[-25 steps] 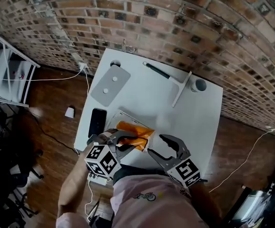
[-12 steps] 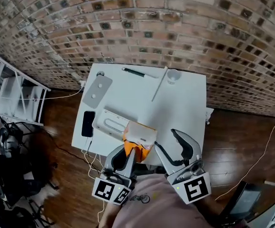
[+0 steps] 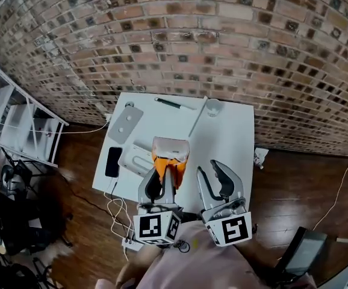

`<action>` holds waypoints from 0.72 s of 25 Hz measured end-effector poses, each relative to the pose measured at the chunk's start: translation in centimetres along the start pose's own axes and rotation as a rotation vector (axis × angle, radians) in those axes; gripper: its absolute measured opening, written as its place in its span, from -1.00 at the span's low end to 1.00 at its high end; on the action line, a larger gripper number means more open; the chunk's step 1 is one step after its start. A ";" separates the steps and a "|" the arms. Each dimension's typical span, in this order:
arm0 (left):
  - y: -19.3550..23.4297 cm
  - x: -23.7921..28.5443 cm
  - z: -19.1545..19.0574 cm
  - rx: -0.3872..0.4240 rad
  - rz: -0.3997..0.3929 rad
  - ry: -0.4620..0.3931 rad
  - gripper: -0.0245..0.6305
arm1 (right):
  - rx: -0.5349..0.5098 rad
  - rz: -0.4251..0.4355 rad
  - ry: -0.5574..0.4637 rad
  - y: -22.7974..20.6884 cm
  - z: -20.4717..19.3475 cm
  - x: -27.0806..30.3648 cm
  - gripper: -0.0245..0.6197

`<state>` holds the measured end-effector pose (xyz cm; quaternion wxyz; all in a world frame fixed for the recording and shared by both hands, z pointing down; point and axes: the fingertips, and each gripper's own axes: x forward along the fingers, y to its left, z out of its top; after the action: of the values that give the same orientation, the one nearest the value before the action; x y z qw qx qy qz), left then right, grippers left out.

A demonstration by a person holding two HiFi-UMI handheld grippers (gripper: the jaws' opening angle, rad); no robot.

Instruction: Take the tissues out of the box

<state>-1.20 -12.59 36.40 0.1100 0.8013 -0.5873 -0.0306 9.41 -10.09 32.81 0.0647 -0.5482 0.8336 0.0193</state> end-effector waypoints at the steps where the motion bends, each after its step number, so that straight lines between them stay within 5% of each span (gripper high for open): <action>1: 0.1 0.3 0.7 0.017 0.012 -0.026 -0.71 | 0.004 0.016 0.004 0.3 0.1 0.2 -0.58; 4: 0.8 0.2 1.1 0.034 0.029 -0.046 -0.71 | -0.005 0.056 -0.021 1.4 0.8 0.3 -0.85; 18: 2.5 0.4 0.9 0.044 -0.003 -0.041 -0.71 | 0.022 0.068 0.002 3.1 0.7 2.4 -0.85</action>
<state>-3.61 -13.84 36.09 0.0804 0.8036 -0.5888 -0.0343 5.72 -10.96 31.71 0.0693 -0.5189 0.8519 0.0116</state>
